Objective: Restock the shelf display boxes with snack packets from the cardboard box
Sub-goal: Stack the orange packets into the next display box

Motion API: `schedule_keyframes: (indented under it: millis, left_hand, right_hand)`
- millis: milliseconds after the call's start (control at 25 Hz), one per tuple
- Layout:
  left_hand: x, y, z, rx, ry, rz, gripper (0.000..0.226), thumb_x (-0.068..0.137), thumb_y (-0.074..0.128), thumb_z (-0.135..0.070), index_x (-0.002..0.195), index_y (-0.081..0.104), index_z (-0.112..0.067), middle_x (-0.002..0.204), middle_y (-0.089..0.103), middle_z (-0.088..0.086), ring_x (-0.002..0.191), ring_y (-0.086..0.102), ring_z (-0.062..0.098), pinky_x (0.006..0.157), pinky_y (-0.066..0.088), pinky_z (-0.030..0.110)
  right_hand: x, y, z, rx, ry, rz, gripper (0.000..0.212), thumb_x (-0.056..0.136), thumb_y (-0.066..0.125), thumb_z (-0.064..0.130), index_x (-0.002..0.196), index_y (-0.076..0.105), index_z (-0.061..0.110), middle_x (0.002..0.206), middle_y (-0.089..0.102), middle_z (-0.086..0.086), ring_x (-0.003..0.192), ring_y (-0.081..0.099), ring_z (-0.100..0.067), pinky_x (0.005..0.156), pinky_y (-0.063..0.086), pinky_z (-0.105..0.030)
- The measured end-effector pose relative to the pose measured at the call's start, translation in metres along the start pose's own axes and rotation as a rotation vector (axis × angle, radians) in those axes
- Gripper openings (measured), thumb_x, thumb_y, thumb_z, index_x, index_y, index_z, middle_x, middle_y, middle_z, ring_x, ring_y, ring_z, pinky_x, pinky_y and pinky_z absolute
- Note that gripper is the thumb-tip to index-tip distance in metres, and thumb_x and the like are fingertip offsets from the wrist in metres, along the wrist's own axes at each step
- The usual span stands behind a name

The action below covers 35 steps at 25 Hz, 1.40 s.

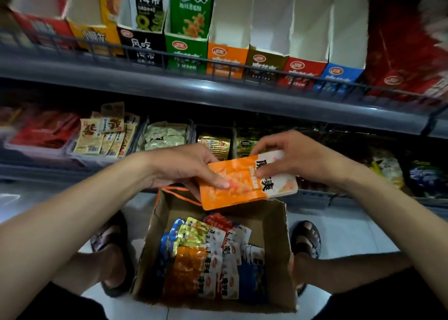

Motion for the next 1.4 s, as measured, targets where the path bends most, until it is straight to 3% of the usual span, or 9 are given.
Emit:
schedule_keyframes:
  millis: [120,200,360,480,640,800,1000,1240,1400]
  left_hand:
    - [0.003,0.004,-0.007,-0.078,-0.003,0.046,0.020,0.077,0.073,-0.012,0.095,0.069,-0.003,0.094,0.074,0.015,0.081,0.073,0.020,0.072,0.061,0.029]
    - [0.006,0.007,-0.013,-0.143,0.003,0.037,0.019,0.080,0.070,-0.008,0.099,0.066,-0.006,0.096,0.075,0.012,0.086,0.073,0.021,0.076,0.061,0.033]
    - [0.008,0.035,-0.012,-0.365,-0.003,0.237,0.040,0.092,0.058,-0.005,0.130,0.048,-0.009,0.120,0.066,0.019,0.110,0.064,0.036,0.087,0.056,0.047]
    - [0.007,0.049,-0.017,-0.511,0.058,0.330,0.040,0.097,0.051,-0.007,0.136,0.044,-0.012,0.129,0.061,0.021,0.117,0.059,0.041,0.092,0.051,0.053]
    - [0.012,0.045,-0.018,-0.574,0.045,0.154,0.037,0.093,0.057,-0.014,0.129,0.054,-0.009,0.118,0.067,0.019,0.110,0.065,0.035,0.086,0.055,0.053]
    - [0.018,0.031,-0.013,-0.303,0.084,-0.202,0.022,0.097,0.057,-0.023,0.118,0.058,-0.015,0.106,0.071,0.008,0.093,0.070,0.022,0.072,0.060,0.039]
    - [0.020,0.023,-0.015,-0.134,0.123,-0.393,0.017,0.100,0.051,-0.024,0.114,0.059,-0.018,0.104,0.070,0.002,0.092,0.066,0.015,0.072,0.058,0.034]
    - [0.022,0.021,-0.022,0.082,0.191,-0.495,0.021,0.100,0.051,-0.026,0.116,0.059,-0.015,0.096,0.068,0.003,0.089,0.066,0.018,0.070,0.059,0.036]
    - [0.026,0.017,-0.019,0.263,0.152,-0.558,0.022,0.096,0.055,-0.034,0.106,0.062,-0.015,0.086,0.069,0.006,0.058,0.062,0.006,0.052,0.054,0.018]
  right_hand:
    - [0.006,-0.023,-0.001,0.192,-0.024,-0.288,0.030,0.078,0.078,0.010,0.105,0.067,0.016,0.089,0.075,-0.005,0.078,0.073,-0.020,0.064,0.062,-0.030]
    - [0.011,-0.030,-0.003,0.324,-0.050,-0.395,0.031,0.080,0.075,0.005,0.109,0.065,0.012,0.086,0.075,-0.006,0.078,0.073,-0.019,0.066,0.061,-0.029]
    - [0.009,-0.033,0.010,0.392,-0.169,-0.472,0.029,0.082,0.072,0.004,0.110,0.065,0.008,0.095,0.074,-0.010,0.083,0.072,-0.018,0.068,0.058,-0.025]
    - [0.004,-0.034,0.020,0.414,-0.246,-0.488,0.030,0.081,0.071,0.006,0.110,0.066,0.006,0.098,0.073,-0.007,0.083,0.072,-0.014,0.068,0.057,-0.022]
    - [0.005,-0.033,0.017,0.327,-0.214,-0.507,0.022,0.087,0.069,0.013,0.109,0.067,0.012,0.095,0.073,-0.002,0.084,0.070,-0.010,0.070,0.058,-0.023]
    - [0.008,-0.025,0.006,-0.014,-0.093,-0.574,0.031,0.093,0.060,0.037,0.121,0.057,0.025,0.107,0.062,0.008,0.094,0.062,-0.003,0.077,0.053,-0.023]
    - [0.009,-0.002,0.004,0.270,-0.099,-0.619,0.035,0.094,0.054,0.046,0.128,0.045,0.040,0.122,0.044,0.009,0.116,0.054,-0.011,0.095,0.052,-0.032]
    - [0.010,0.001,0.013,0.325,-0.099,-0.653,0.042,0.094,0.053,0.045,0.133,0.040,0.040,0.125,0.037,0.004,0.108,0.052,-0.008,0.078,0.050,-0.009]
    - [0.012,0.001,0.017,0.322,-0.101,-0.651,0.028,0.097,0.052,0.041,0.123,0.045,0.036,0.122,0.038,0.003,0.103,0.051,-0.007,0.078,0.049,-0.015]
Point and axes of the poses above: each hand's wrist, its own x-axis towards the middle knuckle, its own y-axis out of the palm, z = x × y, the point moved 7 cm from there along x, towards the middle knuckle
